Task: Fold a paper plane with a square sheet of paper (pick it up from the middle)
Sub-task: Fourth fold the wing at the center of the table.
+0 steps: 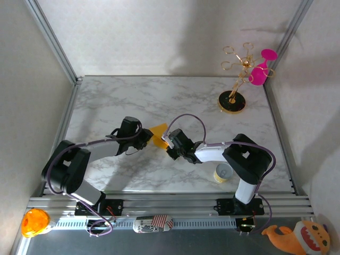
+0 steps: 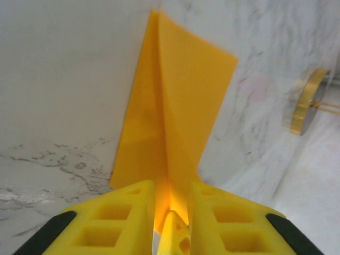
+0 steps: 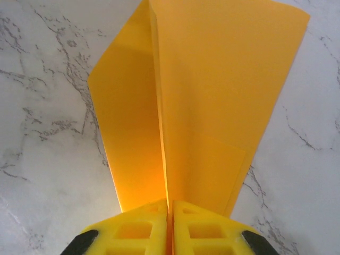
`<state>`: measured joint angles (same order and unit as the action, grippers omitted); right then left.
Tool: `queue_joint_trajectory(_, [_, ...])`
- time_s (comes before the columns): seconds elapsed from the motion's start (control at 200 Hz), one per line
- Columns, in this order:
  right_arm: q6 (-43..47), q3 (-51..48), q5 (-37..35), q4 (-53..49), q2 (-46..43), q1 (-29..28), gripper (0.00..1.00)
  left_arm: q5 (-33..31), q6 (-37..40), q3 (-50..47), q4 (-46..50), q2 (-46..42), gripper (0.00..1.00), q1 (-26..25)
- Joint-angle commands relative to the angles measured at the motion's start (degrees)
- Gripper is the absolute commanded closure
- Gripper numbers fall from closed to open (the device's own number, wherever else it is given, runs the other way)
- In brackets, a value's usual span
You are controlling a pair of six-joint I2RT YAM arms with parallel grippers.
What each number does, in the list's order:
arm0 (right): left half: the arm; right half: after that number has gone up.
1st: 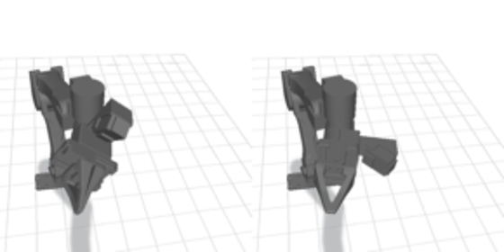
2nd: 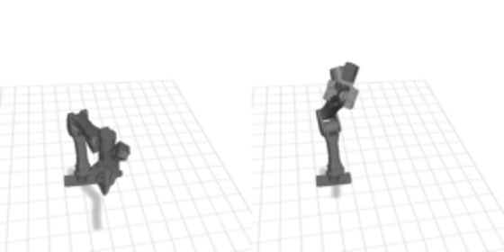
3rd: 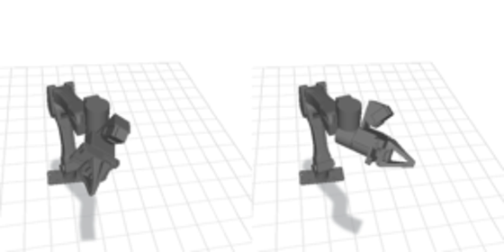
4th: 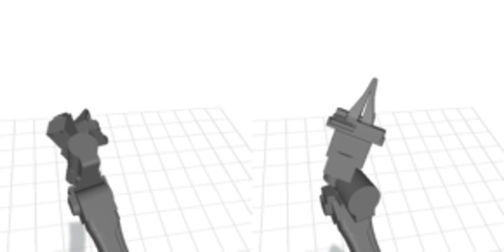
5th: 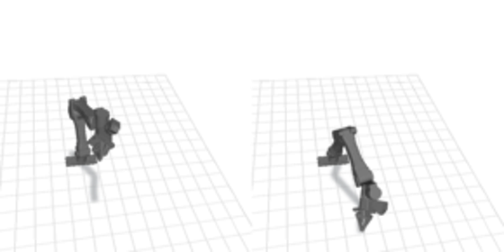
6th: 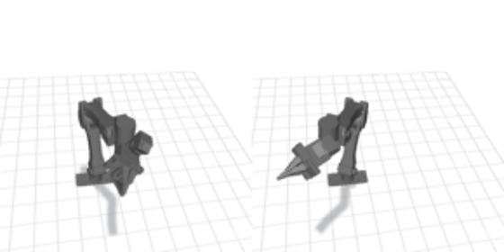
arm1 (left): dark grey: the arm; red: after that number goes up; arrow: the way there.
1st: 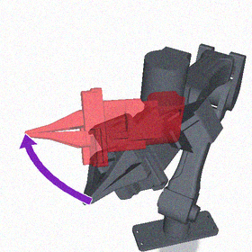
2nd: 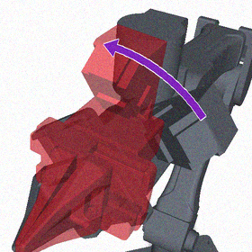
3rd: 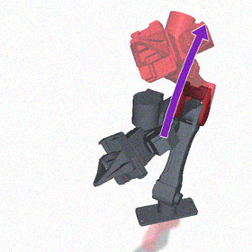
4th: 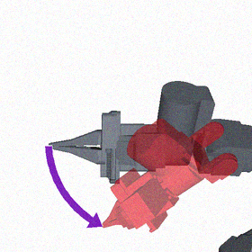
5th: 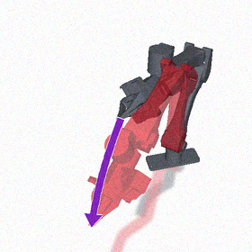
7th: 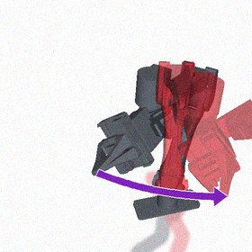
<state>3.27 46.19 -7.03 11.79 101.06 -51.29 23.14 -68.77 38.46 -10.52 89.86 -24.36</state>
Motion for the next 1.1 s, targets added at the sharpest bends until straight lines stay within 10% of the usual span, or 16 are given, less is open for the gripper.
queue_joint_trajectory(0.0, [0.2,0.5,1.8,0.5,-0.5,0.2,0.89,2.6,0.7,1.1,-2.8,3.2,0.80,-1.4])
queue_joint_trajectory(1.092, [-8.4,7.5,-0.8,-11.6,1.8,-0.9,0.75,0.2,0.3,2.3,-0.4,9.6,0.77,-3.1])
